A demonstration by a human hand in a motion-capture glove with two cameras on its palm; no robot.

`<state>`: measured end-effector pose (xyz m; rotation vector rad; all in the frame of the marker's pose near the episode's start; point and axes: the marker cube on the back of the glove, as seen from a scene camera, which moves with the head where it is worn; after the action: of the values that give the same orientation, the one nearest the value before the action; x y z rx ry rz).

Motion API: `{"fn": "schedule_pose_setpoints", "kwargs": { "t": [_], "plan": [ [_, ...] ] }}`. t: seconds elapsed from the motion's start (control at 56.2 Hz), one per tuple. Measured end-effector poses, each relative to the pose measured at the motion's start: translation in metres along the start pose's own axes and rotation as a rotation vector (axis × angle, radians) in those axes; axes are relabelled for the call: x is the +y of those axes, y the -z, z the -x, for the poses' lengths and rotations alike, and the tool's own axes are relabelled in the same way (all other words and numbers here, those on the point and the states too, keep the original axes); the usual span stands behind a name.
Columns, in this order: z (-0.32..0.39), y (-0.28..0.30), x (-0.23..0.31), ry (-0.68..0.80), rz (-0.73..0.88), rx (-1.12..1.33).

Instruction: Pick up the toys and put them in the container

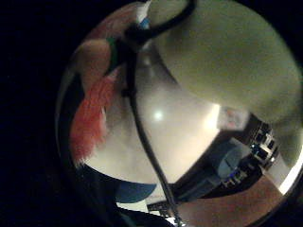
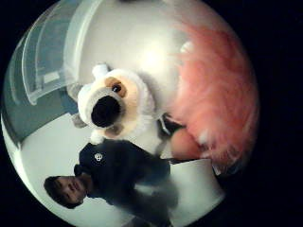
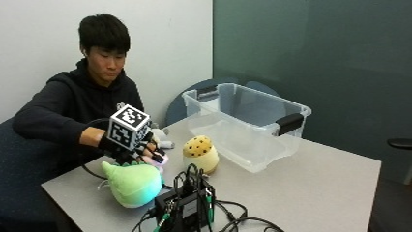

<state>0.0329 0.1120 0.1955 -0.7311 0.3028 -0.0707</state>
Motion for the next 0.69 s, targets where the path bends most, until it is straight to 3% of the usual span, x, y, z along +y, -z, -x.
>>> {"fn": "schedule_pose_setpoints", "kwargs": {
  "t": [0.231,0.409,0.694],
  "plan": [
    [0.003,-0.009,-0.007,0.055,-0.237,-0.105],
    [0.007,0.008,-0.006,0.056,-0.243,-0.077],
    [0.087,0.160,0.014,0.186,-0.493,-0.090]
  ]
}}
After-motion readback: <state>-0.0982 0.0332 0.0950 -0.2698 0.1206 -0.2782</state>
